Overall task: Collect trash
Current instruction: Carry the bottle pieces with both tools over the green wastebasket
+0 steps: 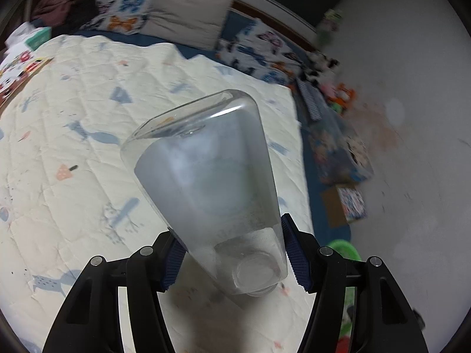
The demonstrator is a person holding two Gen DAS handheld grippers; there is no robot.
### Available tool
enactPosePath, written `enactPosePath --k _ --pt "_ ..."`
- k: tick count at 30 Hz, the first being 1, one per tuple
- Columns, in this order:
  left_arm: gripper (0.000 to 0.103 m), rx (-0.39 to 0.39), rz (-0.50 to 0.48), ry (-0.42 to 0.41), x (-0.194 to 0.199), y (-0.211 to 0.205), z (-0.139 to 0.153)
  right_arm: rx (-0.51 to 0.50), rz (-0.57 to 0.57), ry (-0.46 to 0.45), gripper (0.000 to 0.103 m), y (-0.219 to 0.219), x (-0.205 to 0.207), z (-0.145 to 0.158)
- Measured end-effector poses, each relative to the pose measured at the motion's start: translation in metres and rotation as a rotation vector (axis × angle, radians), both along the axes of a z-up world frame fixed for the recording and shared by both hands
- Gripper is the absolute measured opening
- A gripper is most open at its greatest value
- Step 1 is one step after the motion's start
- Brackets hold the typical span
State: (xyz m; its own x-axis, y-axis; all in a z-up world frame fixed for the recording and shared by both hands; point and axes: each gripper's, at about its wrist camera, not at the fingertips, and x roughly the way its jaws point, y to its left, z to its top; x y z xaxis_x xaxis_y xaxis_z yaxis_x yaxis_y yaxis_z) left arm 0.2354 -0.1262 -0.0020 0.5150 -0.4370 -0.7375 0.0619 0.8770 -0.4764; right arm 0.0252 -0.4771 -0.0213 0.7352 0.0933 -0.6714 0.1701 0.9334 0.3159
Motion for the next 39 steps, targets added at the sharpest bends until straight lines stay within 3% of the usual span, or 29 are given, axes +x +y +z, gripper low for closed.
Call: enactPosePath --k 10,19,25,28,39 --pt "0.059 -0.045 -0.201 -0.001 -0.031 -0.061 0.008 -0.031 -0.165 0.094 0.064 -0.067 -0.023 -0.025" --pt "0.059 -0.039 -0.351 -0.013 -0.048 -0.132 0.011 -0.002 -0.213 0.134 0.068 -0.087 -0.032 -0.047" --pt "0.059 0.007 -0.479 -0.04 -0.055 -0.188 0.005 0.0 -0.223 0.115 0.07 -0.089 -0.043 -0.044" --pt "0.059 0.07 -0.521 -0.081 -0.059 -0.216 -0.001 0.003 -0.226 0.1 0.071 -0.09 -0.052 -0.04" --pt "0.059 0.156 -0.608 -0.082 -0.049 -0.296 -0.037 0.035 -0.244 0.048 0.072 -0.098 -0.077 -0.03"
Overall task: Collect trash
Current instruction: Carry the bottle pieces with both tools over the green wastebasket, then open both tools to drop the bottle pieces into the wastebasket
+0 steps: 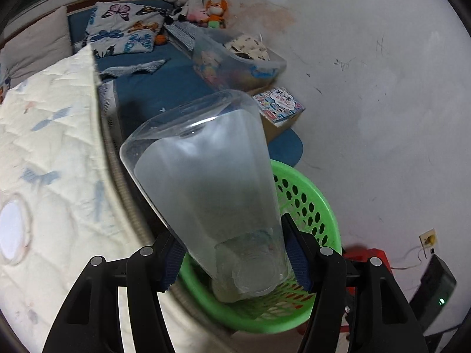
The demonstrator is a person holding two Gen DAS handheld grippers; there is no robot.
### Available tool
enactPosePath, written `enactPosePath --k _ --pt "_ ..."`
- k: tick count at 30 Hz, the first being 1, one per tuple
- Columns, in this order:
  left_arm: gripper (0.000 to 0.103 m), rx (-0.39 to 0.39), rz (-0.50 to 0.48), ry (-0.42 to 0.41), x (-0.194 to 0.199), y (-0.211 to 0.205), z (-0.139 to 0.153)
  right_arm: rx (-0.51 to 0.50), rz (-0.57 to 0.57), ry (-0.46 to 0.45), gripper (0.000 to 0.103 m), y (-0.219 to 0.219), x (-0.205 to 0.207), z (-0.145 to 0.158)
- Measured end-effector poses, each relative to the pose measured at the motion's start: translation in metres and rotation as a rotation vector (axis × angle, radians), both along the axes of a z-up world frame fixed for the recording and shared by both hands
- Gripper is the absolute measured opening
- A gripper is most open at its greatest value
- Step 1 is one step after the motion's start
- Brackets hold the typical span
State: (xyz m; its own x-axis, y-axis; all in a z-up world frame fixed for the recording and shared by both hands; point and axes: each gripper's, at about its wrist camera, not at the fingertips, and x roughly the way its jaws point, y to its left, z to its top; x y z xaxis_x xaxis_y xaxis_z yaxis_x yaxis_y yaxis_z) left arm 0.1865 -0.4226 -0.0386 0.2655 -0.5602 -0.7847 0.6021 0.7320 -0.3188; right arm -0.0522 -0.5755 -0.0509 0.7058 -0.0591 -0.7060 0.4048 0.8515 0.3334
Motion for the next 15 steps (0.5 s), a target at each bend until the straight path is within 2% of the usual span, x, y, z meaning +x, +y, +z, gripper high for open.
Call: enactPosePath --k 11,15 --pt "0.06 0.044 -0.09 0.104 -0.008 -0.069 -0.05 -0.017 -0.057 -0.036 0.072 -0.013 -0.038 0.006" --pt "0.06 0.044 -0.104 0.166 -0.012 -0.077 -0.066 -0.006 -0.075 -0.035 0.072 -0.018 -0.044 0.004"
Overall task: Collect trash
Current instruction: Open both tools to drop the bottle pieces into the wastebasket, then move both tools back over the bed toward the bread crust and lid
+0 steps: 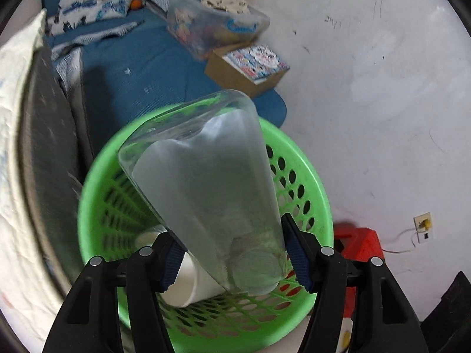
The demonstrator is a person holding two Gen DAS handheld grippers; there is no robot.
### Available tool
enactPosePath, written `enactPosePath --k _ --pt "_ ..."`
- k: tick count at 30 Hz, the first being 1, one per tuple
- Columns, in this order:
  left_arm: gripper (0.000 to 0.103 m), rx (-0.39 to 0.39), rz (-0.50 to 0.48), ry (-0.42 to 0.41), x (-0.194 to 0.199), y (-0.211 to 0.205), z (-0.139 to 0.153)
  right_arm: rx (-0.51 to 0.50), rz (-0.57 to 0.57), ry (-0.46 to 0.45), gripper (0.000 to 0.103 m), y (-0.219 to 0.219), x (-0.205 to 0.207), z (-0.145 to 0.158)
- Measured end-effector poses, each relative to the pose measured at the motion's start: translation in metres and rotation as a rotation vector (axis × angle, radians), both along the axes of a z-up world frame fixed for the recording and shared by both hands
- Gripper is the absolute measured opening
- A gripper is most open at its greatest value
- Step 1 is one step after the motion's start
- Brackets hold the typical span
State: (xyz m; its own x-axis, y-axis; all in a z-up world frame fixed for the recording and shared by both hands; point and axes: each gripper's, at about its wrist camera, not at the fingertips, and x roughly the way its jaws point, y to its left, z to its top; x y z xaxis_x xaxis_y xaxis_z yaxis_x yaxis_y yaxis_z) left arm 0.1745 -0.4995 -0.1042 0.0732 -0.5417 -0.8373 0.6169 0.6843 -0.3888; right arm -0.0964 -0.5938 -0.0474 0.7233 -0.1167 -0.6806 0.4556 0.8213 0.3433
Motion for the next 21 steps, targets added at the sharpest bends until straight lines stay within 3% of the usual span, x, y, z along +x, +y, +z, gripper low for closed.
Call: enactPosePath --k 2,5,12,21 --pt "0.06 0.005 -0.013 0.003 -0.002 -0.001 -0.004 0.001 -0.004 0.003 0.072 0.0 -0.002 -0.001" --pt "0.072 -0.015 -0.025 -0.006 -0.01 0.002 -0.003 0.008 -0.007 -0.007 0.072 -0.001 -0.003 -0.001" --pt "0.072 -0.045 -0.049 -0.045 -0.021 0.026 0.016 0.001 0.008 -0.027 0.072 0.009 -0.001 0.009" --pt "0.072 -0.057 -0.003 -0.138 -0.027 0.097 0.052 -0.022 0.08 -0.044 0.072 0.037 0.011 0.024"
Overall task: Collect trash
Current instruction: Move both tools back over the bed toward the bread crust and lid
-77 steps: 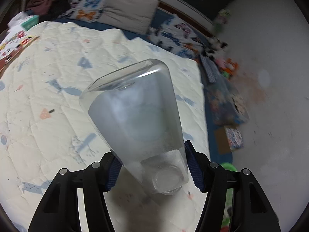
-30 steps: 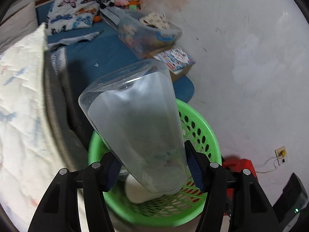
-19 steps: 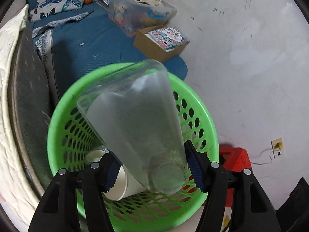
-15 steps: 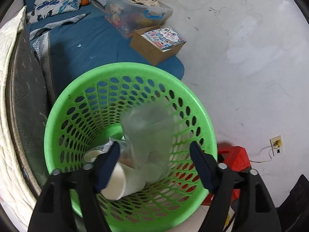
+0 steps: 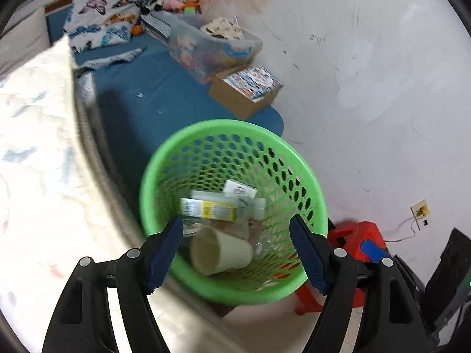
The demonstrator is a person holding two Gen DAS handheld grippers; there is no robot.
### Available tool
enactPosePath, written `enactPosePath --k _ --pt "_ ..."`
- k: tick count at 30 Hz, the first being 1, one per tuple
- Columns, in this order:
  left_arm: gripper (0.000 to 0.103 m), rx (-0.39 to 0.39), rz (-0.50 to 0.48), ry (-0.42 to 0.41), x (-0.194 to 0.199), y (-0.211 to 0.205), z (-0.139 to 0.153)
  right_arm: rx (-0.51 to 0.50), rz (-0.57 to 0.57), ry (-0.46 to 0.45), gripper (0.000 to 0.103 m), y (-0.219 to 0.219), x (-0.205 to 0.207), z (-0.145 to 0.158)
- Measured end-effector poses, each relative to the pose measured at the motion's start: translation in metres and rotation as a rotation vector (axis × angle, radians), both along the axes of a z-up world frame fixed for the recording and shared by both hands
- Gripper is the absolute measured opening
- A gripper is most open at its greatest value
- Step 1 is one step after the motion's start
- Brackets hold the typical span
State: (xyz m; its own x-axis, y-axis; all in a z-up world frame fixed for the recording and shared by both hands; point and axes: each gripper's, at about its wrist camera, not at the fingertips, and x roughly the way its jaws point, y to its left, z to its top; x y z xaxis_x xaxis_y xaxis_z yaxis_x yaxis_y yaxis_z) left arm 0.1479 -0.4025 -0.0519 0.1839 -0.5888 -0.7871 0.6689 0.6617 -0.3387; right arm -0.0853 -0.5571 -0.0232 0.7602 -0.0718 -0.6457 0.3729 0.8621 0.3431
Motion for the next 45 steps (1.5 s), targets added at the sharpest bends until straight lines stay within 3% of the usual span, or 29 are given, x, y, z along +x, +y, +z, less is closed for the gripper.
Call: enactPosePath --k 7,19,21,31,45 --pt "0.072 -0.012 0.051 -0.051 -0.007 0.051 0.018 -0.003 0.075 -0.015 0.072 0.028 0.018 0.01" --pt "0.072 -0.019 0.235 -0.102 0.012 0.161 0.039 -0.027 0.24 -0.008 0.072 0.083 0.064 0.019" --pt "0.072 -0.014 0.269 -0.11 0.018 0.178 0.04 -0.032 0.266 -0.006 0.078 0.092 0.072 0.02" --pt "0.072 0.028 0.471 -0.118 0.051 0.272 0.037 -0.084 0.426 0.018 0.081 0.156 0.122 0.021" --pt "0.072 0.064 0.619 -0.12 0.074 0.356 0.035 -0.161 0.608 0.074 0.088 0.238 0.197 0.012"
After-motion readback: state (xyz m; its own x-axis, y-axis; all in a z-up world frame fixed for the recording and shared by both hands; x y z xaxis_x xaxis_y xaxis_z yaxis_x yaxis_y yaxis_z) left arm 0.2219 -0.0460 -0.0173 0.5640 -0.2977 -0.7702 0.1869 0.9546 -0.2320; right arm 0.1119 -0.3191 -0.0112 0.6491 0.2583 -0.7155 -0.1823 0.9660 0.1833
